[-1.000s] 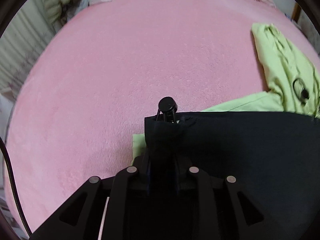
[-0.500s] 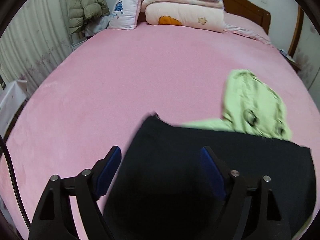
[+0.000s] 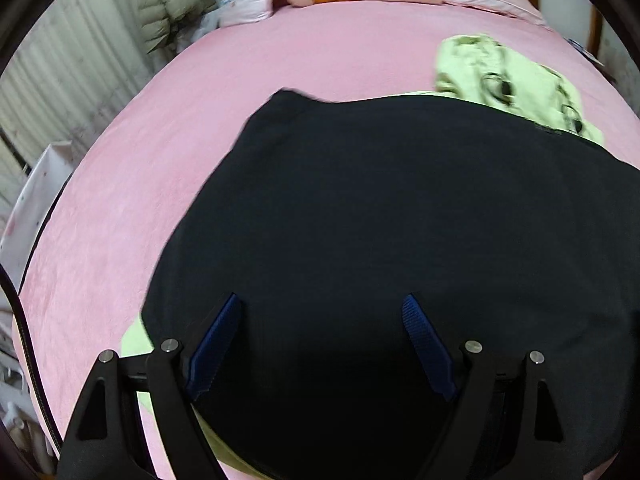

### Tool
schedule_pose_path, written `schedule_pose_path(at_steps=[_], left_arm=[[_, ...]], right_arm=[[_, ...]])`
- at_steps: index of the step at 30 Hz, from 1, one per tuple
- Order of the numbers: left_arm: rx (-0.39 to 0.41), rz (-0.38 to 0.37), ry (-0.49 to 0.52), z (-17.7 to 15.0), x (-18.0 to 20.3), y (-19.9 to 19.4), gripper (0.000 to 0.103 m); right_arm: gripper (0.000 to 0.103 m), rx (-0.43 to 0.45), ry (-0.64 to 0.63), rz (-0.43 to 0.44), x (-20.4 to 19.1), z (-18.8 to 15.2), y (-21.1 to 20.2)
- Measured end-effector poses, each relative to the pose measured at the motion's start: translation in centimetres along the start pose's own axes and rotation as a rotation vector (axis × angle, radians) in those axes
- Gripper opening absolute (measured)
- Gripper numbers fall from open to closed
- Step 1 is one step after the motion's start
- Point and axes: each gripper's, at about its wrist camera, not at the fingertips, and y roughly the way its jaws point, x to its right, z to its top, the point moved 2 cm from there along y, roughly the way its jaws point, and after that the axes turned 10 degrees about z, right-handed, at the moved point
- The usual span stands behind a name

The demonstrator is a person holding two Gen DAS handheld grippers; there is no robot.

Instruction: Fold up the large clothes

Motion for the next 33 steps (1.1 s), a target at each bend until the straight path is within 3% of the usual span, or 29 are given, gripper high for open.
schedule_pose_path(at_steps=[4,5,7,9,16,22,29,33], left_arm=[[0.024,0.065,0.003,0.1,-2.3,1.5,0.095],[0.029,0.067,-0.001,0.0,-2.8,1.9,0.097],[0.041,0.065,0.001,0.0,-3.6,2.5,0.099],[0.051,0.08,0.012,0.1,-4.1,3.0,0.103],[0.012,0.009,-0.01,0.7,-5.2,4.3,0.103],[-0.086,-0.036,-0.007,2.1,-5.9,4.4,0.103],[0.01,-0.107,0.026,5.4,-7.4,-1.4,0.103],[0.024,-0.149,0.06,7.5,-7.2,-4.4,0.103]], right_arm=[[0.012,0.011,0.036,-0.231,6.7,-2.0,-2.0],[0.012,0.0,0.067,-0.249,8.7,-2.8,-2.5],[0.008,0.0,0.129,-0.205,11.5,-3.8,-3.5],[0.0,-0.01,0.114,-0.218,12.4,-4.2,-4.0],[0.001,-0.017,0.182,-0.226,12.9,-4.4,-3.4],[0.005,-0.065,0.213,-0.222,12.9,-3.2,-3.6],[0.005,0.006,0.262,-0.098,10.9,-0.2,-8.7],[0.005,0.069,0.261,-0.014,9.1,2.5,-11.9]])
